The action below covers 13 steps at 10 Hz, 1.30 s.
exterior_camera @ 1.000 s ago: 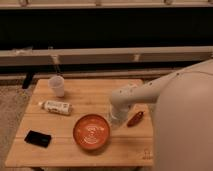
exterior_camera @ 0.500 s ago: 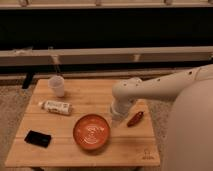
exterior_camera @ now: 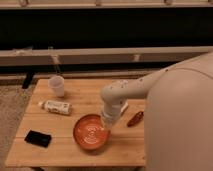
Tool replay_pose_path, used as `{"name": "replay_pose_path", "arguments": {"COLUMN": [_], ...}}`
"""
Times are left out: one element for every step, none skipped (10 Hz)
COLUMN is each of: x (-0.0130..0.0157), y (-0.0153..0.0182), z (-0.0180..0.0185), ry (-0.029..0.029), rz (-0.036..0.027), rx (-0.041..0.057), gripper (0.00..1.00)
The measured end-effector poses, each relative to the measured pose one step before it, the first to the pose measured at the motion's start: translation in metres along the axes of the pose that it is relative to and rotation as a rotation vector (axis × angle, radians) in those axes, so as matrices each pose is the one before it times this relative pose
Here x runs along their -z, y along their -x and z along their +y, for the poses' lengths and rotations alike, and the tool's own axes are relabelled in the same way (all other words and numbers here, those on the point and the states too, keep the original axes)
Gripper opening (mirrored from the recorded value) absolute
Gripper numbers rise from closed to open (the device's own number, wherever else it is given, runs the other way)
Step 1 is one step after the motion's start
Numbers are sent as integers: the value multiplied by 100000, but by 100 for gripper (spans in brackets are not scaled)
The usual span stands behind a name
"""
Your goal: Pick up the ceramic bowl
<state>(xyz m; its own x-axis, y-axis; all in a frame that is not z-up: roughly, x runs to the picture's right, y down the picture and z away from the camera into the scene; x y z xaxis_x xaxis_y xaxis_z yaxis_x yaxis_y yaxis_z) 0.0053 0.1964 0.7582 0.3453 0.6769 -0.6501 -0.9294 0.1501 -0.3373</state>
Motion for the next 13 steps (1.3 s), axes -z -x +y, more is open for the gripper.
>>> {"name": "replay_pose_path", "arguments": {"x": [-230, -207, -308, -266, -395, -595, -397, -518, -409, -358, -264, -379, -736], "y": [279, 231, 167, 89, 195, 294, 75, 232, 180, 118, 124, 105, 58], "z": [112, 127, -424, -131, 43, 128, 68, 259, 201, -14, 66, 92, -60], "ry": [-902, -697, -1441, -907, -1045, -1118, -812, -776, -228, -404, -249, -148, 146], "rz": [310, 248, 285, 365, 445, 469, 556, 489, 618, 686, 650, 1198, 2654], "rx": [-3, -103, -730, -165, 214, 637, 883, 1562, 813, 590, 454, 830, 723], "gripper": [80, 80, 80, 80, 80, 80, 80, 80, 80, 80, 80, 80, 78]}}
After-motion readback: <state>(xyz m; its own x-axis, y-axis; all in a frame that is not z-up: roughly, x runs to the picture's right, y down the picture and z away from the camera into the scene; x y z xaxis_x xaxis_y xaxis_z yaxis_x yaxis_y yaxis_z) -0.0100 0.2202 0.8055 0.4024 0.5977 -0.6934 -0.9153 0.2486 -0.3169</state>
